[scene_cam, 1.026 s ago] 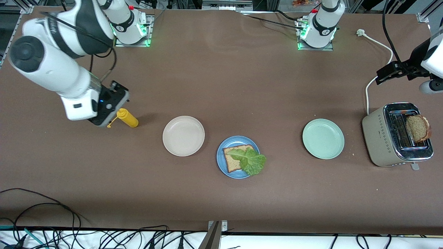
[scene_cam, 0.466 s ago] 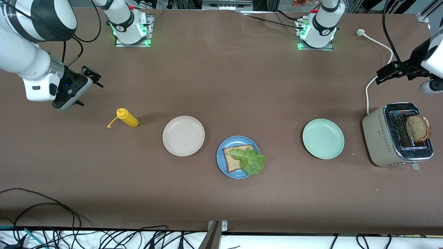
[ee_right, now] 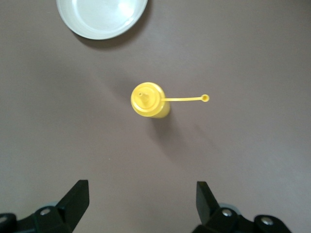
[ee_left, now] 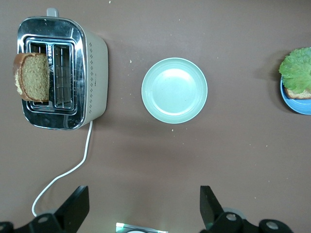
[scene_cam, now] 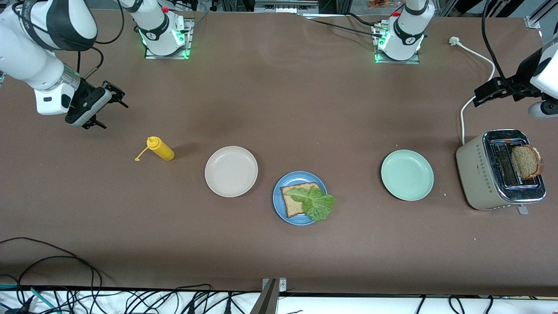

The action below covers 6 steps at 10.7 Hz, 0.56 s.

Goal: Make sandwich in blue plate with both arms
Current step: 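Move the right gripper over the yellow squeeze bottle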

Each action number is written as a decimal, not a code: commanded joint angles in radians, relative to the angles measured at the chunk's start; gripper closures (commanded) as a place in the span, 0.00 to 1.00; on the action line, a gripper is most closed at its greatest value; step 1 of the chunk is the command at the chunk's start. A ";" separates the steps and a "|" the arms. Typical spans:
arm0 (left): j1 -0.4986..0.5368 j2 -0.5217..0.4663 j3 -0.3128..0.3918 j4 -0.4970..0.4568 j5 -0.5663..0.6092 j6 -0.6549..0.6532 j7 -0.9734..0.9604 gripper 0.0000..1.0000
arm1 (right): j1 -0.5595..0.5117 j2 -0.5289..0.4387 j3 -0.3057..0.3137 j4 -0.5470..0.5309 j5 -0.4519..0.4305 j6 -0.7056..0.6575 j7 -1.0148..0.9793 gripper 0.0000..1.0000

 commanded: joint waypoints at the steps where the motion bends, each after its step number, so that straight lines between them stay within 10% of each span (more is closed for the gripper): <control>1: 0.000 0.007 -0.001 0.026 0.000 -0.020 0.009 0.00 | 0.005 0.024 -0.100 -0.060 0.251 0.037 -0.370 0.02; 6: 0.000 0.007 -0.001 0.026 0.000 -0.020 0.009 0.00 | 0.003 0.188 -0.221 -0.057 0.569 -0.027 -0.895 0.01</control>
